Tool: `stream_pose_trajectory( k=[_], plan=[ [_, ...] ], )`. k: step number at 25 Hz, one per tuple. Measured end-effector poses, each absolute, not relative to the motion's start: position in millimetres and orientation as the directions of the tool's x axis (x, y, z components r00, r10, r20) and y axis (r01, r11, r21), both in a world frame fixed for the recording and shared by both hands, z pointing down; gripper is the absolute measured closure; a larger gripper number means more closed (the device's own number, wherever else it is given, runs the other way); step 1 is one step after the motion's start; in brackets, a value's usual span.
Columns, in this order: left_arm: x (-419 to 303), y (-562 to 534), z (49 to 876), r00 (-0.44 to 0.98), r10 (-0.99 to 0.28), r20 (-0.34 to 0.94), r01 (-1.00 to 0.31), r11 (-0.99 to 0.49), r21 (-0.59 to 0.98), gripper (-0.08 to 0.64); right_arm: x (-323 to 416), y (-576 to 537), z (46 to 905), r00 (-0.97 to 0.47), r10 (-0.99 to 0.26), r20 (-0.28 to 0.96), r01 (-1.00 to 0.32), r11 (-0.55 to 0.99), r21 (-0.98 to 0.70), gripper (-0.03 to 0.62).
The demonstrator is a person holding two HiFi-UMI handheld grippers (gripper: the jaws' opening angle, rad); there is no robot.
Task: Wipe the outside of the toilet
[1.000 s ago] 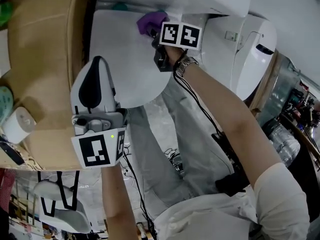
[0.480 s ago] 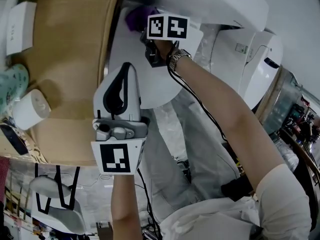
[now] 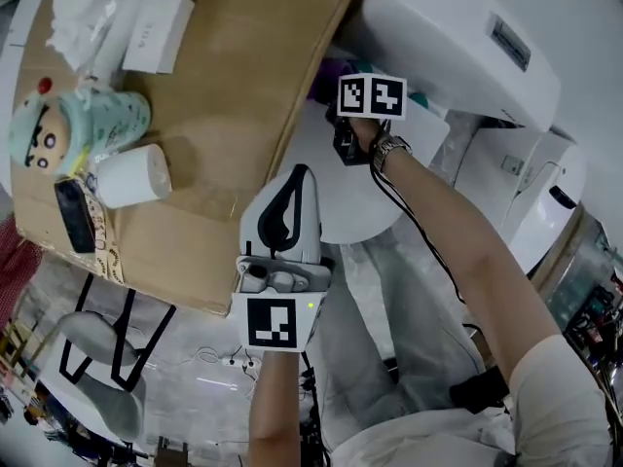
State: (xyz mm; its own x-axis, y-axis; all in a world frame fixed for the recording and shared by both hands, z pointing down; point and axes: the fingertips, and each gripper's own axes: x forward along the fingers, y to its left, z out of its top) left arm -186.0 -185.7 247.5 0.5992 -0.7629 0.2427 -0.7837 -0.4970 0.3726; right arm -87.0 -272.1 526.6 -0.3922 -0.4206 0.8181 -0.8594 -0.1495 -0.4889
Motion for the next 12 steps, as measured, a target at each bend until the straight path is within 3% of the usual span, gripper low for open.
stream_pose_trajectory(
  k=[12],
  plan=[
    [-173,-152,231,0.476,-0.841,0.256,-0.861,-0.388,0.329,0.554,-87,-211,534,-0.459,-0.233,0.857,-0.886,0.043,-0.462,0.494]
  ],
)
